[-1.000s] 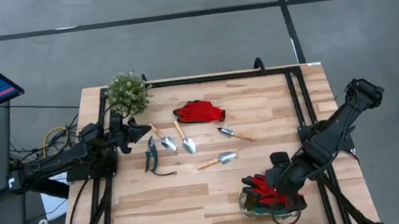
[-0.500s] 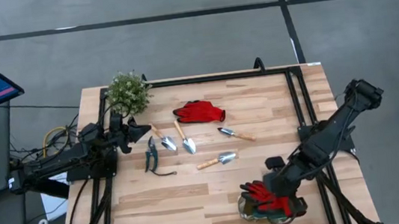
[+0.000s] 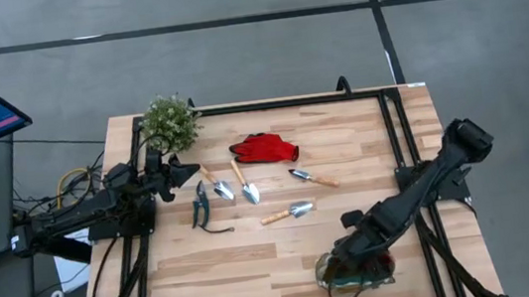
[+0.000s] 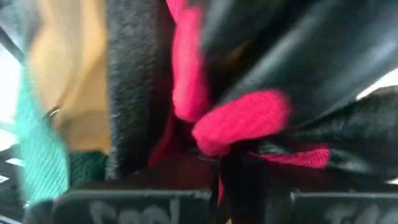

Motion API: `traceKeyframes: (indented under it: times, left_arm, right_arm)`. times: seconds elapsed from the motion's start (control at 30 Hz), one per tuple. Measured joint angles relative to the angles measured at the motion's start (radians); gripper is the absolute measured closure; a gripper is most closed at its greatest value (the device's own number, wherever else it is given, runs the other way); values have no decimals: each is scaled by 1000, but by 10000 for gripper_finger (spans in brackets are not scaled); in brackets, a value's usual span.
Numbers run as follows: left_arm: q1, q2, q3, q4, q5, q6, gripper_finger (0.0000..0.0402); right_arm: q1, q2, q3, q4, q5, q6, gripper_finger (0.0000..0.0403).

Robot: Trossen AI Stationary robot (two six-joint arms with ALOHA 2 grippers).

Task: Pick & Place Garden tools in Gardening bag
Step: Put the red glove into the gardening bag

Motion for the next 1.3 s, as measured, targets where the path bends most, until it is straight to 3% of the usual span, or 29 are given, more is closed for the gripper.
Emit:
traceKeyframes:
  times: [0.23, 0.43, 0.57, 0.8, 0.9, 1.3]
  left_arm:
    - [0, 22, 0, 0, 0, 0, 390]
    - [0, 56, 0, 0, 0, 0, 390]
    - [0, 84, 0, 0, 0, 0, 390]
    - [0, 100, 0, 26, 0, 0, 390]
    - [0, 100, 0, 74, 1, 0, 390]
    - [0, 99, 0, 98, 1, 0, 390]
  right_arm:
    - [2, 53, 0, 2, 0, 1, 400]
    - [7, 54, 0, 8, 1, 43, 372]
    - [-7, 51, 0, 9, -18, 128, 321]
    - [-27, 9, -1, 57, -26, 227, 175]
    - [-32, -33, -1, 69, -20, 263, 134]
    - [-34, -184, -1, 78, -18, 330, 147]
